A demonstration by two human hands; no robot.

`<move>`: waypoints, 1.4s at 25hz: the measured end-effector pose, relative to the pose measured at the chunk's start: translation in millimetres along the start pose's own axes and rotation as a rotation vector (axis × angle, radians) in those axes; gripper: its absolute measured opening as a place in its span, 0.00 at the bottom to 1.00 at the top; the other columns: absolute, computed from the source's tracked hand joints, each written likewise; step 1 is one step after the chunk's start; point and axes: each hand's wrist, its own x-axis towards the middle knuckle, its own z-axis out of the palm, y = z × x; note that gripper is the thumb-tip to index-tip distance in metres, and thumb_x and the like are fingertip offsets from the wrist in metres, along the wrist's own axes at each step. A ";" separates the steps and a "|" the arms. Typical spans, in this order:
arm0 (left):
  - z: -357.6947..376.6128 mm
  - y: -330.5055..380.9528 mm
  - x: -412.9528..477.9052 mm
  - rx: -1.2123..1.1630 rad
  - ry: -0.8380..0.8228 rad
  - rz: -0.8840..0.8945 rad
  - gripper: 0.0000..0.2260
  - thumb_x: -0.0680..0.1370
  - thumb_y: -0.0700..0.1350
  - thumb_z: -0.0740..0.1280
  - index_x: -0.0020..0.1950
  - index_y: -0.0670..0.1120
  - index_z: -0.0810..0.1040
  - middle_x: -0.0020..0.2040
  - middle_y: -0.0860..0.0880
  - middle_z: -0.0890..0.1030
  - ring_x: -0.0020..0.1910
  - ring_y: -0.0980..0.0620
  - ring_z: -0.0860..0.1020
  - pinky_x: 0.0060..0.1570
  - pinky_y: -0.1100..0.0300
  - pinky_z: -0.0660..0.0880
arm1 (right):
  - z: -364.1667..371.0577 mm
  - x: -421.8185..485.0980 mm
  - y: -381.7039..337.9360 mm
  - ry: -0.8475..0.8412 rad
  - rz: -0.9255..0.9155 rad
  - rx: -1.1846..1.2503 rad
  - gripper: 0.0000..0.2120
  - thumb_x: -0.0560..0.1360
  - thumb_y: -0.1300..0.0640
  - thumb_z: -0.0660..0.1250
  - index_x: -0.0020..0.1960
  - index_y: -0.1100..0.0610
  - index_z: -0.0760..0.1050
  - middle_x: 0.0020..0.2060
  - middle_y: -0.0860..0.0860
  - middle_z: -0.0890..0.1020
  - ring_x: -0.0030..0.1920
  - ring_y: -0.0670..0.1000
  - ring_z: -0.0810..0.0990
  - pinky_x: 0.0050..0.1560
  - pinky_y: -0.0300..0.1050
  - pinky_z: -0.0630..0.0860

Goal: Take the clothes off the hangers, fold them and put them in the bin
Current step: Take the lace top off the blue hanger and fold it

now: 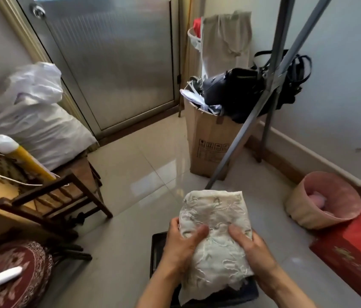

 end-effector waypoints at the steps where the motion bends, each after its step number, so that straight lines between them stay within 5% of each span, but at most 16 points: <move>1: 1.3 -15.8 17.4 0.014 0.050 0.002 0.35 0.59 0.59 0.81 0.61 0.54 0.70 0.53 0.50 0.83 0.49 0.51 0.84 0.51 0.51 0.81 | -3.3 21.4 15.5 0.013 0.010 -0.032 0.12 0.76 0.59 0.67 0.58 0.61 0.77 0.48 0.60 0.85 0.48 0.61 0.85 0.52 0.57 0.80; 4: -0.1 -67.4 61.1 0.018 0.128 -0.045 0.31 0.61 0.60 0.77 0.58 0.59 0.66 0.54 0.52 0.81 0.50 0.52 0.83 0.54 0.48 0.79 | -14.8 77.1 66.2 0.051 0.074 -0.085 0.09 0.75 0.66 0.66 0.56 0.63 0.78 0.45 0.61 0.86 0.45 0.60 0.85 0.52 0.58 0.79; 10: -18.0 -198.2 129.6 0.144 0.212 -0.247 0.17 0.78 0.51 0.68 0.57 0.51 0.61 0.49 0.55 0.73 0.44 0.59 0.74 0.39 0.65 0.69 | -33.8 169.0 199.6 0.054 0.212 -0.260 0.15 0.74 0.70 0.66 0.56 0.56 0.79 0.46 0.54 0.86 0.46 0.54 0.85 0.41 0.46 0.80; 13: -43.4 -260.0 158.1 0.140 0.261 -0.232 0.07 0.78 0.43 0.67 0.49 0.50 0.69 0.45 0.53 0.74 0.42 0.54 0.74 0.40 0.66 0.69 | -26.3 202.2 260.7 0.029 0.259 -0.372 0.15 0.75 0.65 0.67 0.60 0.54 0.76 0.49 0.50 0.85 0.49 0.51 0.83 0.46 0.44 0.79; 16: -71.3 -303.4 195.2 0.162 0.289 -0.137 0.13 0.76 0.34 0.66 0.38 0.51 0.79 0.45 0.52 0.82 0.49 0.50 0.79 0.53 0.58 0.74 | -6.7 230.5 295.2 -0.010 0.221 -0.412 0.14 0.77 0.63 0.66 0.61 0.52 0.74 0.52 0.48 0.82 0.51 0.46 0.81 0.45 0.37 0.77; 20: -92.6 -331.5 236.7 0.266 0.243 -0.084 0.11 0.77 0.41 0.67 0.52 0.57 0.80 0.58 0.52 0.75 0.58 0.54 0.75 0.60 0.59 0.73 | 6.5 273.2 328.2 -0.025 0.168 -0.544 0.20 0.77 0.64 0.64 0.66 0.50 0.69 0.57 0.48 0.80 0.53 0.45 0.78 0.47 0.35 0.75; 24: -101.9 -358.3 257.0 0.419 0.091 -0.191 0.25 0.75 0.42 0.71 0.67 0.59 0.68 0.63 0.51 0.64 0.59 0.51 0.71 0.60 0.60 0.71 | 15.4 290.9 351.5 0.063 0.149 -0.889 0.27 0.75 0.55 0.65 0.70 0.48 0.59 0.59 0.48 0.77 0.57 0.54 0.78 0.50 0.46 0.72; 28: -101.9 -366.0 267.4 0.497 0.173 -0.186 0.28 0.76 0.39 0.68 0.72 0.58 0.65 0.64 0.50 0.63 0.58 0.52 0.70 0.58 0.63 0.68 | 24.8 289.1 350.3 0.091 0.060 -1.330 0.19 0.77 0.47 0.61 0.61 0.54 0.59 0.55 0.53 0.80 0.54 0.59 0.80 0.44 0.48 0.68; 35: -108.1 -374.1 263.8 0.609 0.420 -0.041 0.26 0.77 0.38 0.65 0.72 0.56 0.66 0.59 0.50 0.63 0.62 0.50 0.68 0.58 0.65 0.63 | 45.0 294.9 363.5 -0.026 0.001 -1.445 0.15 0.81 0.51 0.53 0.62 0.59 0.64 0.56 0.57 0.80 0.57 0.61 0.79 0.47 0.50 0.69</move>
